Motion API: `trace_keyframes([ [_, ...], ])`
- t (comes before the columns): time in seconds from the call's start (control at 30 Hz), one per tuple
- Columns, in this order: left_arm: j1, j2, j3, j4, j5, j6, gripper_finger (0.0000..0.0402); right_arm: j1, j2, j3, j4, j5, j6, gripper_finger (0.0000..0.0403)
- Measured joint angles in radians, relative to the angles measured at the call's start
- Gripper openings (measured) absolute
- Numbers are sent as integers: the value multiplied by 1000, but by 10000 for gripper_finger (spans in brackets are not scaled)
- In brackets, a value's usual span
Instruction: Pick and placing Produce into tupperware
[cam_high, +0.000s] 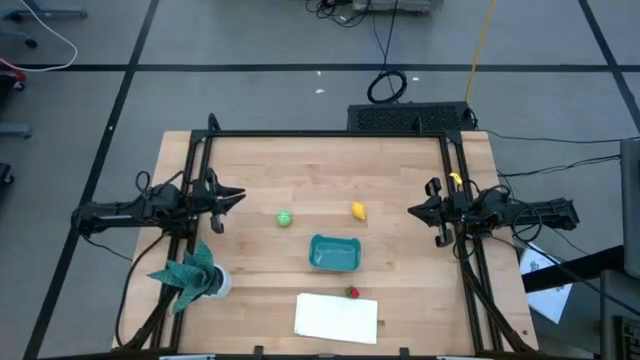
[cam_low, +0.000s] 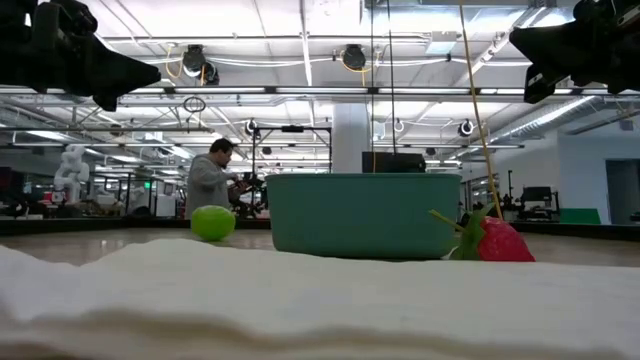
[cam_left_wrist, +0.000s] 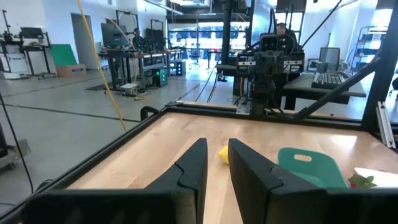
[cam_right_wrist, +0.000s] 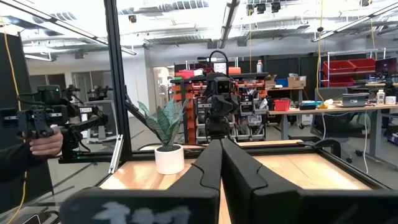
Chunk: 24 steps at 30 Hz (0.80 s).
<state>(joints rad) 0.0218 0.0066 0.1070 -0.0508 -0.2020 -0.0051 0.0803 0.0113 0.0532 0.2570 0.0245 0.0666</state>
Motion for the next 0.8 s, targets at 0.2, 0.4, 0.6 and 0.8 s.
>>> trace_keyframes([
  [0.2,0,0,0,0,0,0,72,0,0,0,0,0,0,0],
  [0.4,0,0,0,-7,0,-5,72,0,0,0,14,0,-16,0],
  [0.6,0,0,0,-19,0,-5,72,0,0,0,16,0,-109,0],
  [0.8,0,0,0,-29,-20,18,72,0,0,0,15,1,-116,0],
])
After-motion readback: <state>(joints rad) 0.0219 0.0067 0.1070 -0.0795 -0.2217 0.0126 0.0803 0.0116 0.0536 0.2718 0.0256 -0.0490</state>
